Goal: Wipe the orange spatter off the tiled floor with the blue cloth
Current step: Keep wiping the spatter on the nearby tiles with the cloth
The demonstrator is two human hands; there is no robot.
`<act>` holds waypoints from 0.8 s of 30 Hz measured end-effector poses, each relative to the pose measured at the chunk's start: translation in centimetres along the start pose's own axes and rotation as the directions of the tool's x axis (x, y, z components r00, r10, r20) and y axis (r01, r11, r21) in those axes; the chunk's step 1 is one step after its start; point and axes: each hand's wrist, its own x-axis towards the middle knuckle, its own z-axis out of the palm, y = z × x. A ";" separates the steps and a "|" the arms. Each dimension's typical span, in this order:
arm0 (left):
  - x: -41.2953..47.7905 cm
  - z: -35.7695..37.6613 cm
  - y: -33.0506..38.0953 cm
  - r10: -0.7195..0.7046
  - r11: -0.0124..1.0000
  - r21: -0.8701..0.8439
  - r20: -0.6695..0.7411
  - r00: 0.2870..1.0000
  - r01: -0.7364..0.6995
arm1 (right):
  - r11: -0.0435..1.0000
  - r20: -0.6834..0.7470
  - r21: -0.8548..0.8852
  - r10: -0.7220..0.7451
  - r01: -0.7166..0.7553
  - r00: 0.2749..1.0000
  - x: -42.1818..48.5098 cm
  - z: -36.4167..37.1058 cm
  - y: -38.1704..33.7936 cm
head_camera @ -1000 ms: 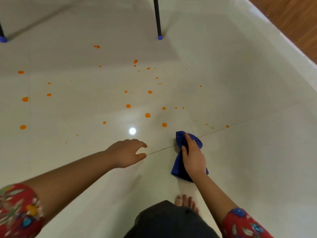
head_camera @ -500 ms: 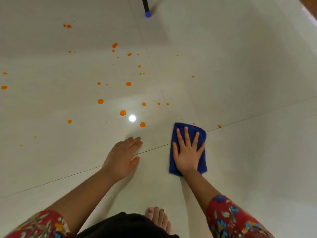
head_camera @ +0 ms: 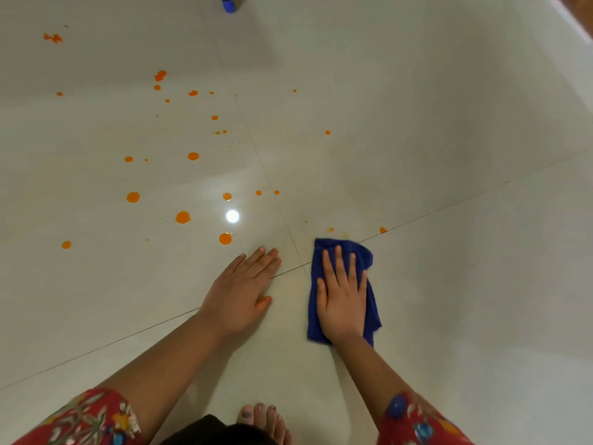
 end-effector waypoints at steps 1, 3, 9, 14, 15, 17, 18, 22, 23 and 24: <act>0.5 -0.1 0.0 0.007 0.999 0.043 0.005 1.000 -0.008 | 1.000 0.016 -0.002 -0.005 0.005 1.000 -1.1 -0.2 1.1; 1.0 -0.2 -0.2 -0.010 0.995 0.104 0.018 1.000 0.008 | 0.989 -0.002 0.008 0.147 -0.147 0.989 -0.9 -0.9 4.1; 1.2 -0.2 -1.0 -0.003 0.985 0.174 0.029 1.000 -0.002 | 0.908 -0.025 0.061 0.417 -0.415 0.908 11.3 -2.9 4.1; 0.9 -0.5 -0.9 -0.002 0.986 0.170 0.025 1.000 -0.002 | 0.997 0.078 -0.015 -0.069 0.071 0.995 3.4 -2.1 2.6; 0.8 -0.4 -0.7 -0.006 0.986 0.164 0.019 1.000 0.003 | 0.999 0.075 -0.019 -0.034 0.036 0.997 2.4 -2.1 3.7; 0.8 -0.6 -0.4 -0.021 0.988 0.152 0.010 1.000 0.019 | 0.986 0.005 -0.009 0.168 -0.168 0.986 4.6 -2.5 5.2; 0.8 -0.7 -0.4 -0.024 0.987 0.158 0.014 1.000 0.022 | 0.961 -0.019 0.006 0.277 -0.277 0.961 7.0 -2.7 5.0; 1.2 -0.9 -0.5 -0.003 0.983 0.185 0.008 1.000 0.002 | 0.987 -0.006 -0.012 0.163 -0.163 0.987 12.1 -2.3 -1.0; 1.2 -1.2 -0.5 0.007 0.985 0.173 0.004 1.000 -0.008 | 1.000 0.008 -0.013 0.003 -0.003 1.000 10.6 -1.8 -2.6; 1.3 -1.4 -0.6 0.008 0.987 0.159 -0.019 1.000 -0.004 | 0.989 0.042 -0.022 -0.147 0.148 0.988 8.2 -1.3 -3.5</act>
